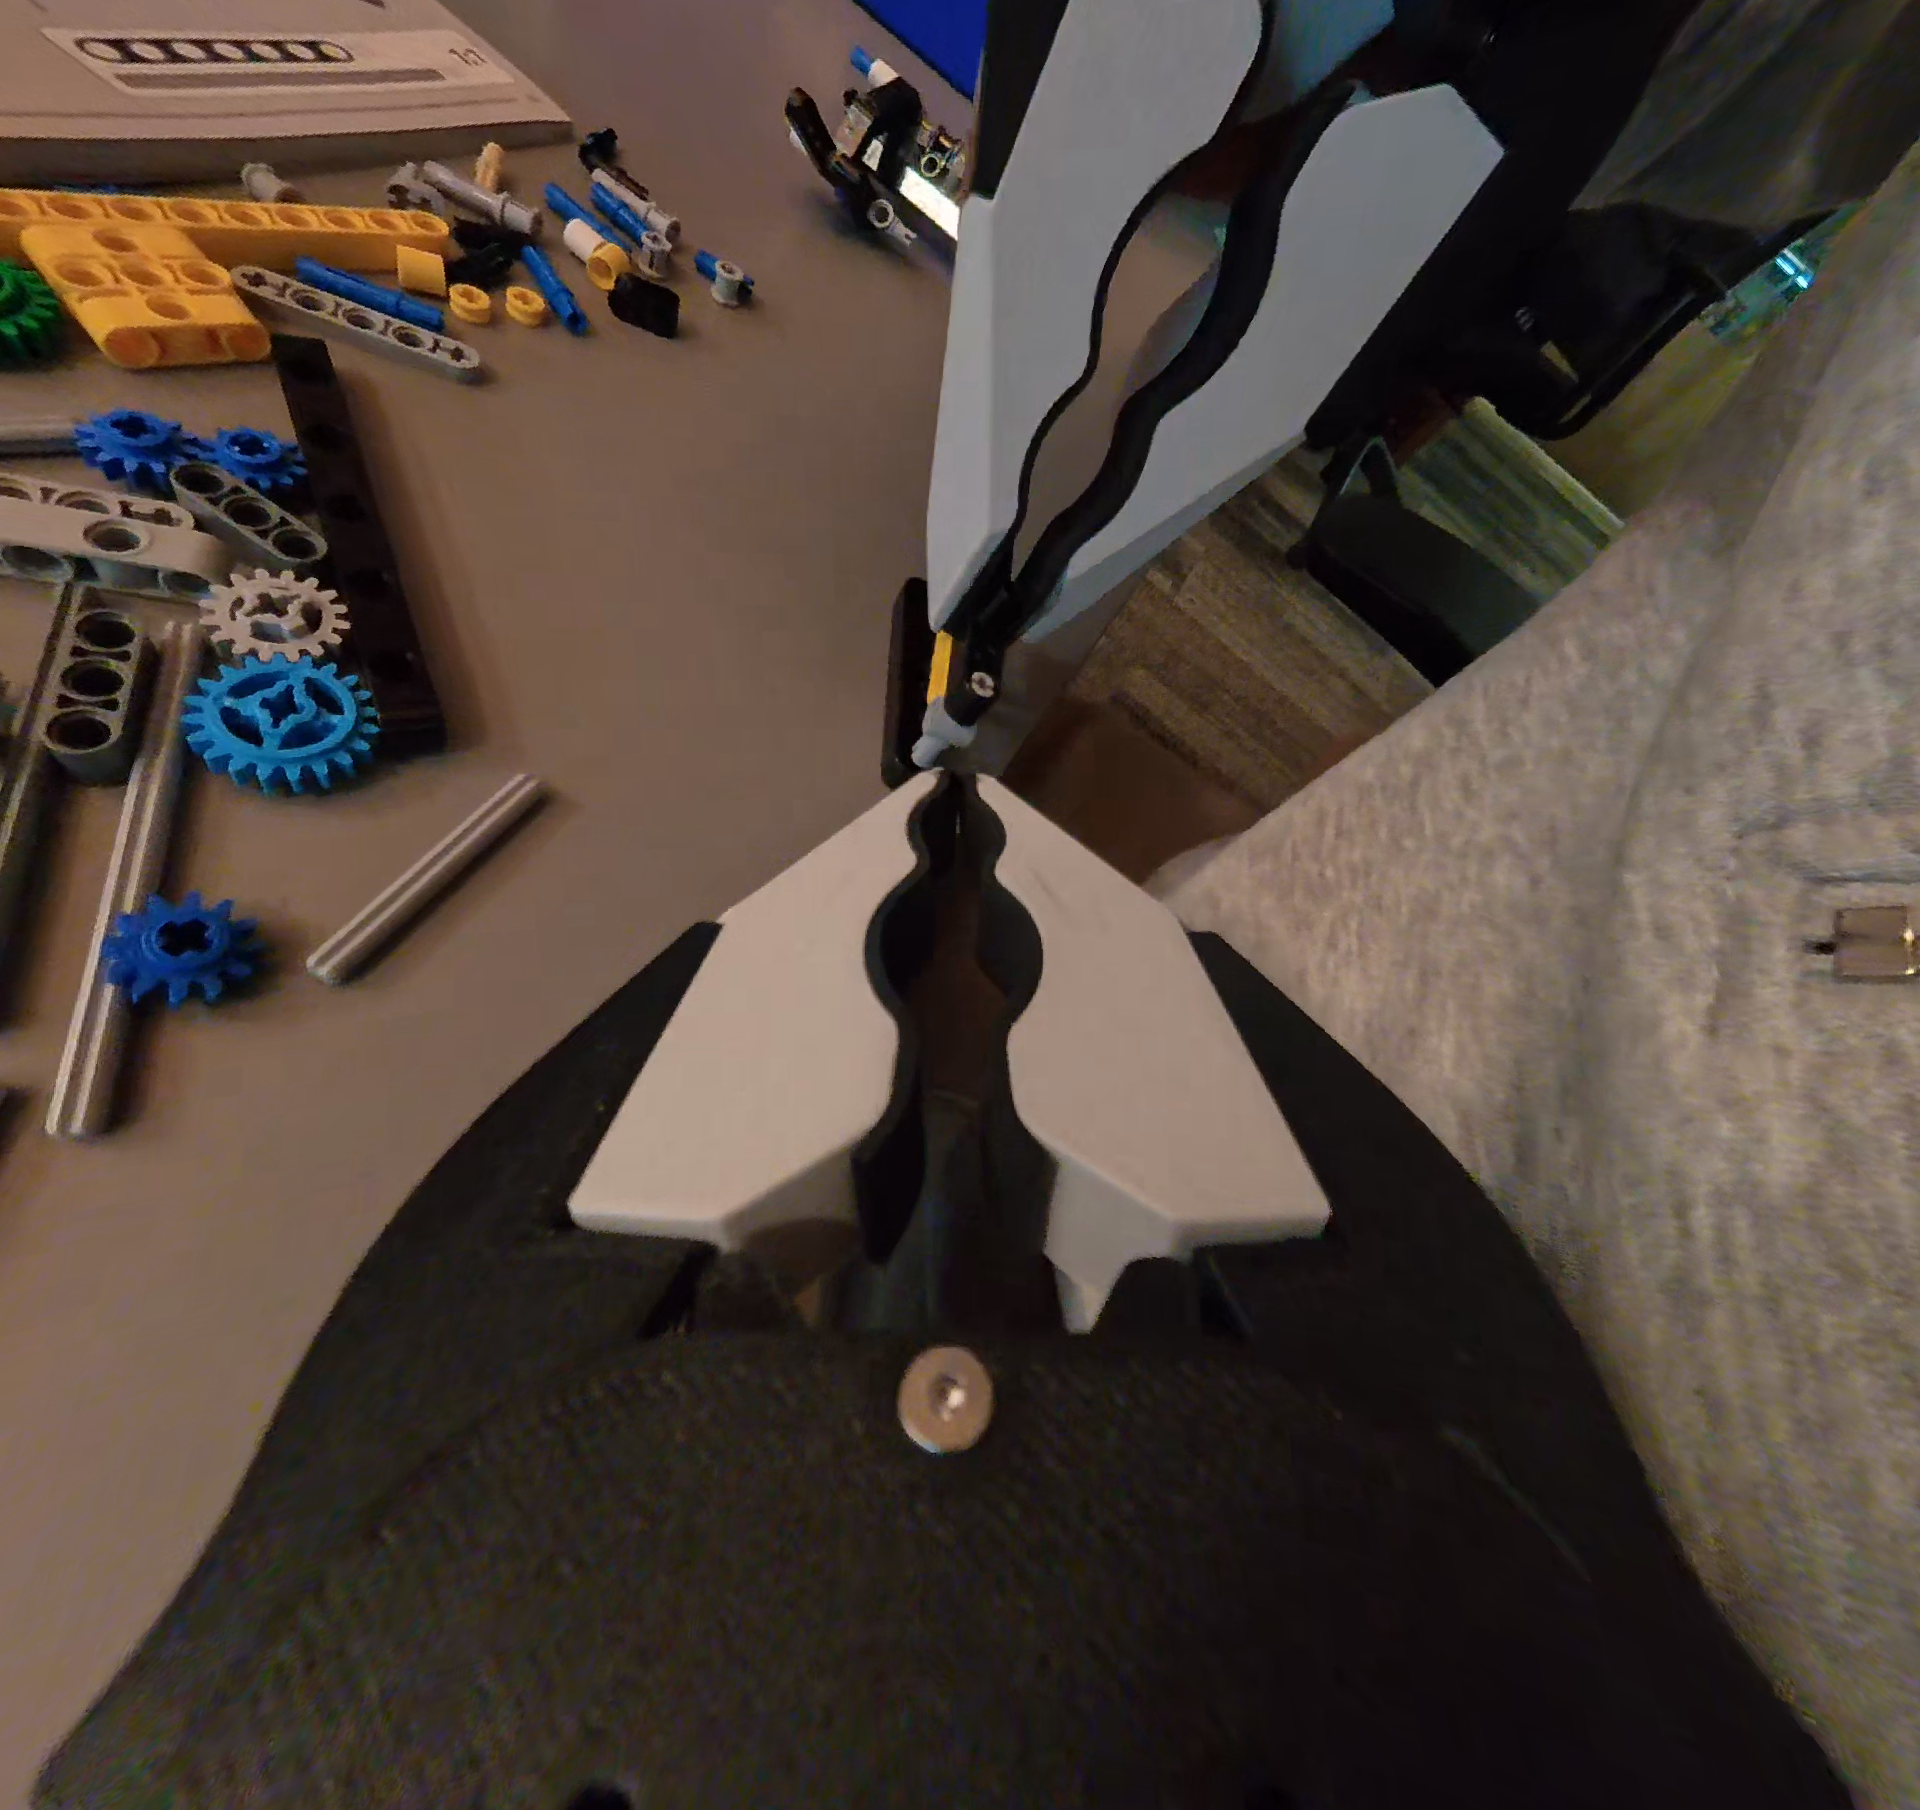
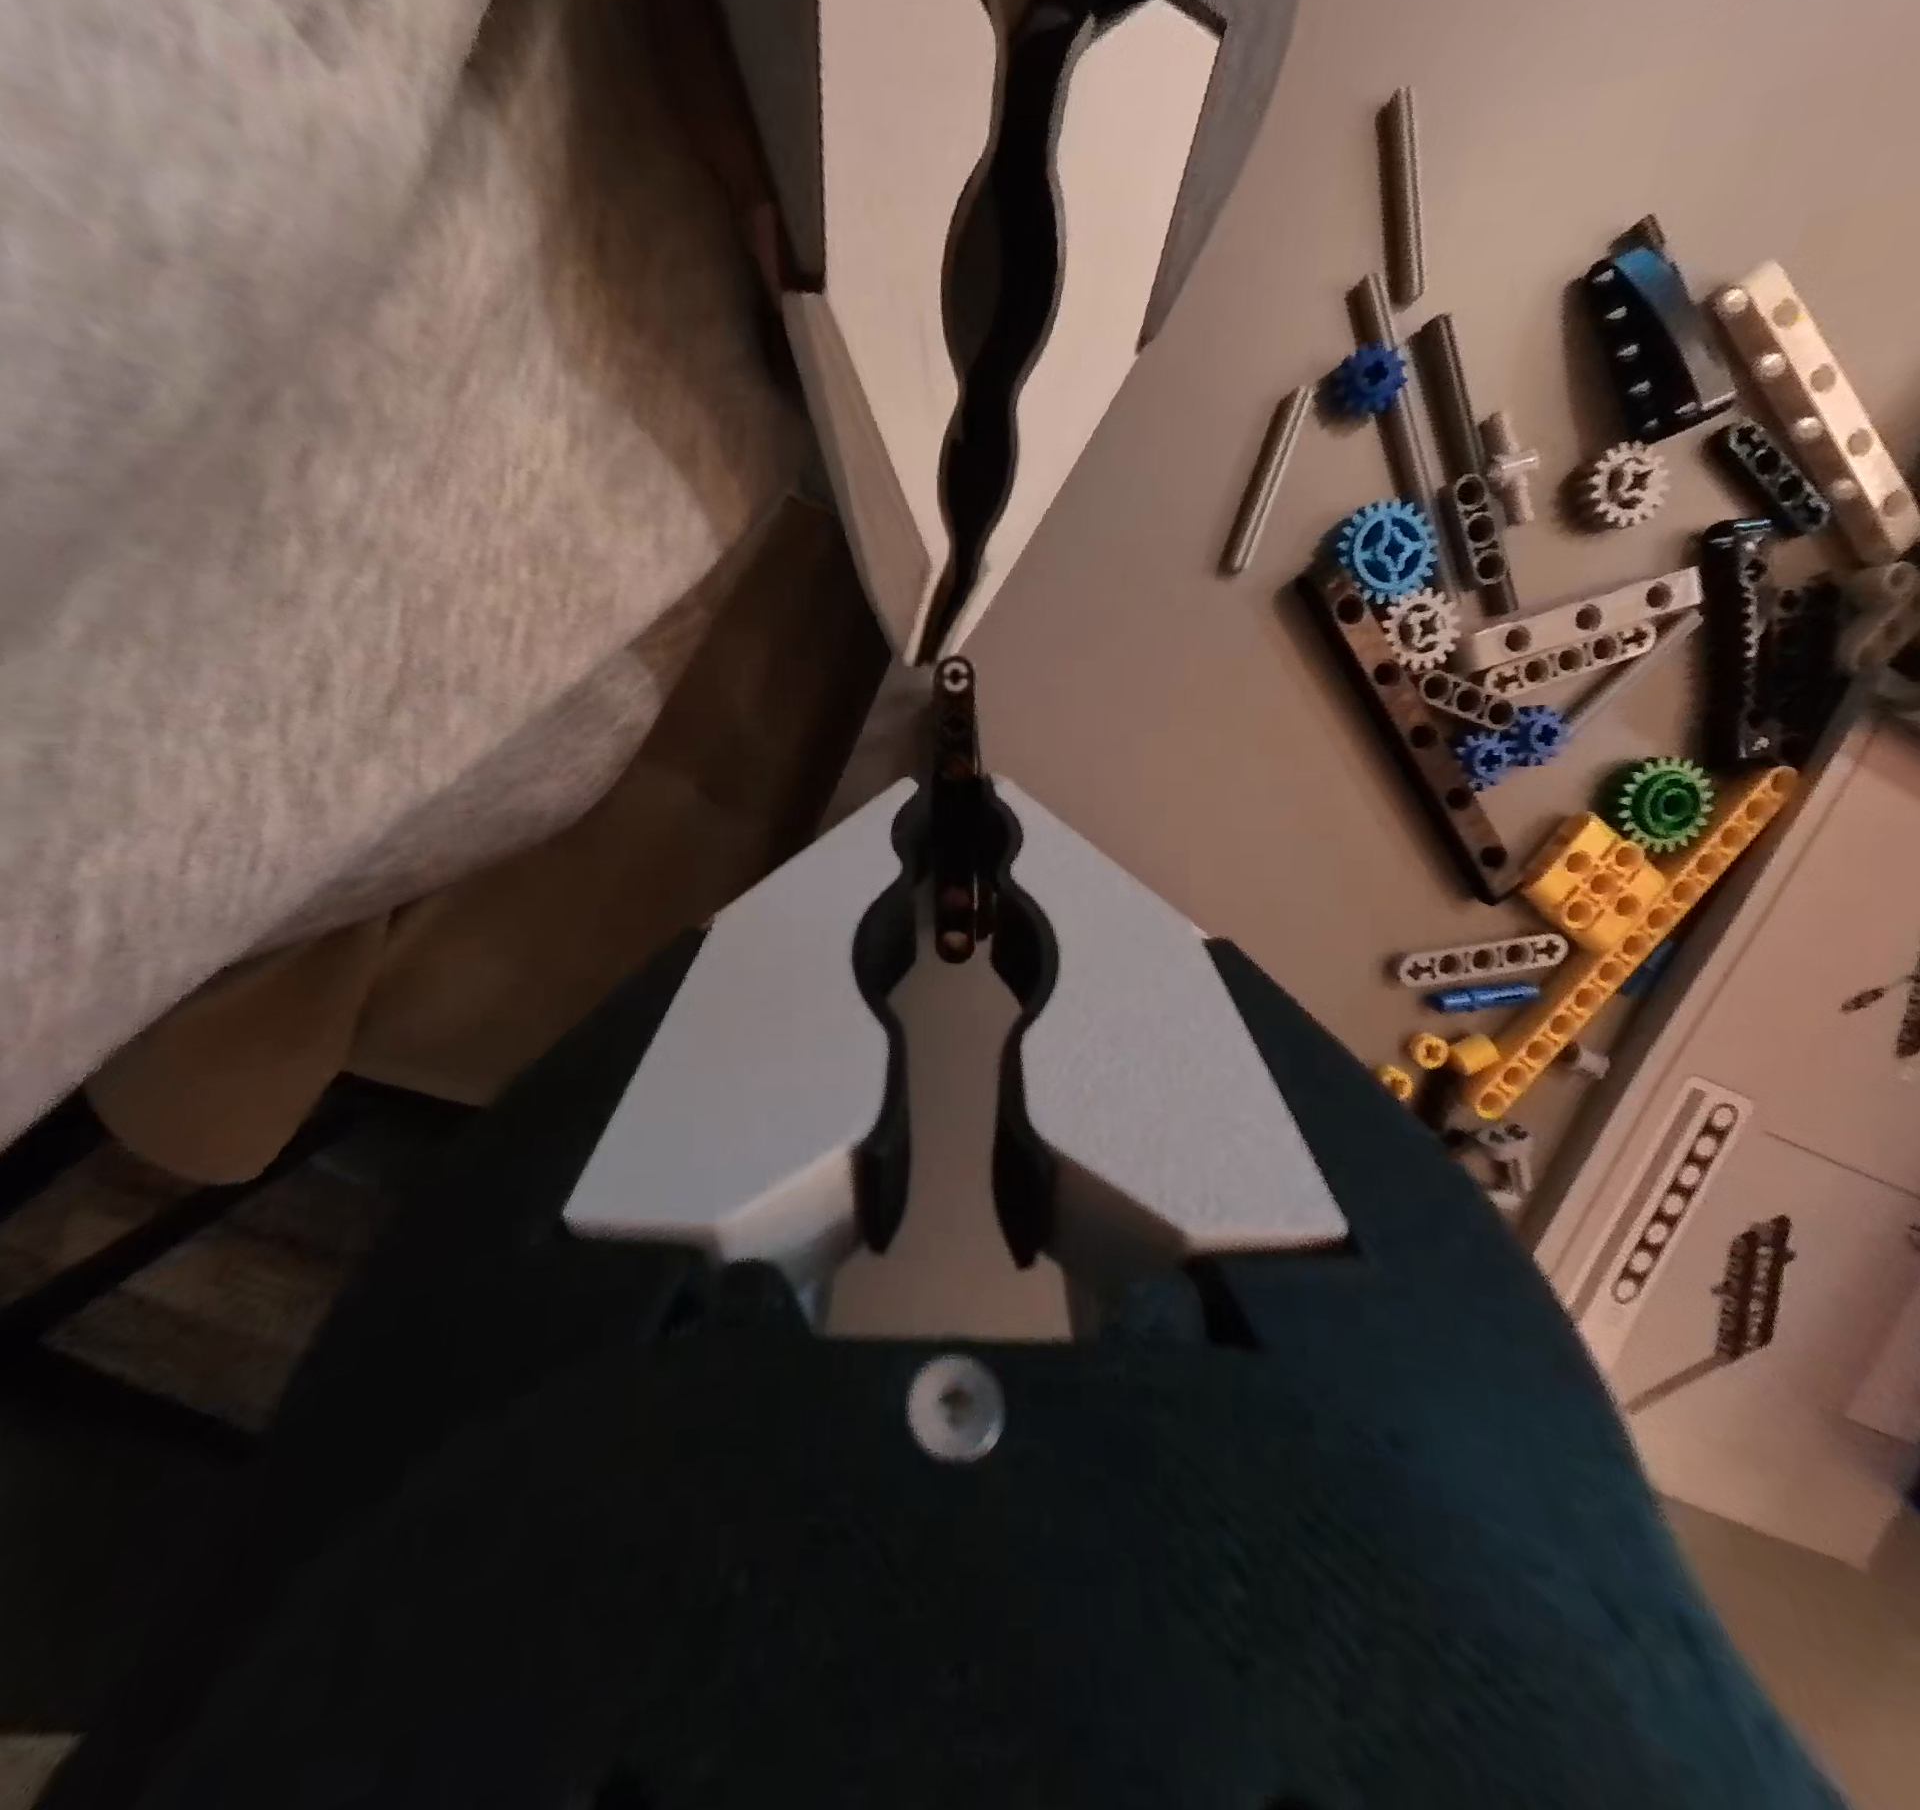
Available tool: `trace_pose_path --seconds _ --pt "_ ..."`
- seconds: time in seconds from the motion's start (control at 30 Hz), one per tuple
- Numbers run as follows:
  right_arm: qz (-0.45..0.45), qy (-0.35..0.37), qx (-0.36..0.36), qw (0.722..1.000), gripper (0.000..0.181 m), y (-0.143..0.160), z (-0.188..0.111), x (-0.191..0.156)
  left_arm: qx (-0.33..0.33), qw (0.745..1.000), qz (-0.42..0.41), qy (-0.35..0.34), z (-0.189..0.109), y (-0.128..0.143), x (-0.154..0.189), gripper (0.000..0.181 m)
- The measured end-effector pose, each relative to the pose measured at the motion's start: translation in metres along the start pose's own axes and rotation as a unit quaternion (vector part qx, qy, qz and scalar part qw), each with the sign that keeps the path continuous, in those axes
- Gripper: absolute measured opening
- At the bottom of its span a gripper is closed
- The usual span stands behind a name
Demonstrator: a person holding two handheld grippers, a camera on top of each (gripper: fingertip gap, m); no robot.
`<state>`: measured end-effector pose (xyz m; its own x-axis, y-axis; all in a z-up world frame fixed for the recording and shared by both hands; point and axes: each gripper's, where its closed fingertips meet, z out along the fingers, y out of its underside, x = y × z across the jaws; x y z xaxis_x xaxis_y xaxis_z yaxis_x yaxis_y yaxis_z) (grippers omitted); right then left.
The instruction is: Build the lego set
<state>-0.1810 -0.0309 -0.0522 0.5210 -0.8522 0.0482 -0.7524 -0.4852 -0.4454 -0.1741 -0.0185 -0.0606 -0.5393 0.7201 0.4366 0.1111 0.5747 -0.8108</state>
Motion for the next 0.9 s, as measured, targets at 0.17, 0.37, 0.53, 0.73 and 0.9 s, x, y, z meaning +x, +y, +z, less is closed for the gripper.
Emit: trace_pose_path --seconds 0.17,0.37,0.53,0.73,0.9 --pt "-0.010 -0.007 -0.014 1.000 0.005 0.0033 0.0008 0.0006 0.004 1.000 -0.004 0.005 -0.0010 -0.0007 0.0010 0.000" --pt "-0.012 -0.018 -0.014 1.000 0.005 0.0036 0.0028 0.0006 0.002 1.000 -0.002 0.006 -0.0007 -0.0003 0.0018 0.000" --pt "-0.010 -0.029 -0.011 0.999 0.005 0.0038 0.0029 0.0007 0.004 1.000 -0.004 0.008 -0.0005 -0.0011 0.0016 0.000" --pt "-0.015 -0.037 -0.009 0.999 0.005 0.0038 0.0036 0.0015 0.001 1.000 -0.002 0.008 0.0005 -0.0003 0.0014 0.000" --pt "-0.022 -0.045 -0.010 0.999 0.005 0.0042 0.0041 0.0016 0.003 1.000 -0.003 0.007 0.0006 -0.0012 0.0008 0.000"
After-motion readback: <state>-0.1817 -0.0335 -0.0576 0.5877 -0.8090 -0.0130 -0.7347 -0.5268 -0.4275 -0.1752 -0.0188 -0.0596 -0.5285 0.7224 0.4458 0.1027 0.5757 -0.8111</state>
